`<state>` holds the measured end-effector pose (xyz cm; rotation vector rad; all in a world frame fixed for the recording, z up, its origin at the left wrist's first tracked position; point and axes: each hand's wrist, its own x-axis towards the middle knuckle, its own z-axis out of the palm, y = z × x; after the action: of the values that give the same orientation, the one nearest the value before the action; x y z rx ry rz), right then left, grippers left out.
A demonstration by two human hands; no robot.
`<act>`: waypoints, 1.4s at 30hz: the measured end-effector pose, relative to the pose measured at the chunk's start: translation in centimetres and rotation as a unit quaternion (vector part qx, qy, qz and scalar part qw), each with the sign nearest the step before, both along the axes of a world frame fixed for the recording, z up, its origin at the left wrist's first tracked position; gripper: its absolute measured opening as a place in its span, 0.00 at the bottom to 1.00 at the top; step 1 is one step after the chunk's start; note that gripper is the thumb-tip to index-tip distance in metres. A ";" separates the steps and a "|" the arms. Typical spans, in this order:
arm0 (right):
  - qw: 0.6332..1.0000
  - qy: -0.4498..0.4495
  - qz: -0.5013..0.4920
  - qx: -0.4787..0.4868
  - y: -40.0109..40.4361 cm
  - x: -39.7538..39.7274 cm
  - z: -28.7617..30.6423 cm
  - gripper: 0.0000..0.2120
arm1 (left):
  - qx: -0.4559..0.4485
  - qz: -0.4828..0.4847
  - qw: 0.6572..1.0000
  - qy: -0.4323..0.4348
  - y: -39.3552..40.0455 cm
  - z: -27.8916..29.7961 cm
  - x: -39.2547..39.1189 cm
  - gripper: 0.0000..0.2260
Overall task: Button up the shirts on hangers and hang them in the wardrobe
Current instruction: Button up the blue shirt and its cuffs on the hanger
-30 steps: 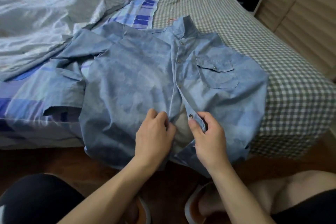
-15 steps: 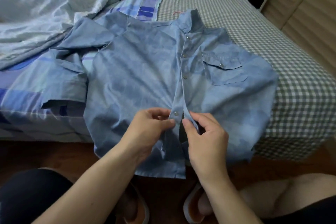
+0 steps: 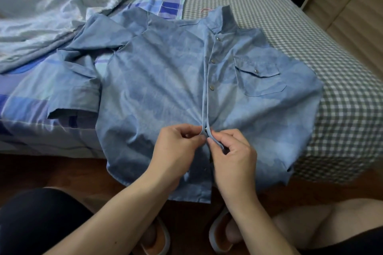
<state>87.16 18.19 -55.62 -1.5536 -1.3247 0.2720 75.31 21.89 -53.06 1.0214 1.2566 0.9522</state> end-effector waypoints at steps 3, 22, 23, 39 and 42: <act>0.998 -0.057 -0.023 0.027 0.0 -0.4 -0.3 0.05 | -0.003 0.009 1.000 -0.014 -0.3 -0.1 0.4 0.08; 0.962 0.053 0.003 -0.267 -1.9 5.8 2.7 0.17 | 0.086 0.066 0.966 0.236 -3.6 -4.6 1.5 0.07; 0.959 0.059 0.013 -0.277 -2.0 5.8 2.7 0.18 | 0.064 0.070 0.967 0.236 -4.1 -5.6 2.0 0.07; 0.942 0.193 0.059 -0.268 -5.2 6.1 4.0 0.21 | 0.088 0.148 0.923 0.345 -4.5 -9.6 5.5 0.07; 0.937 0.222 0.059 -0.264 -5.7 6.0 4.0 0.20 | 0.109 0.113 0.927 0.342 -5.3 -9.9 5.8 0.17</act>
<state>93.12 12.54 -51.62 -1.7087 -1.0249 1.0630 81.09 16.59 -62.95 1.4814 1.9075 0.9568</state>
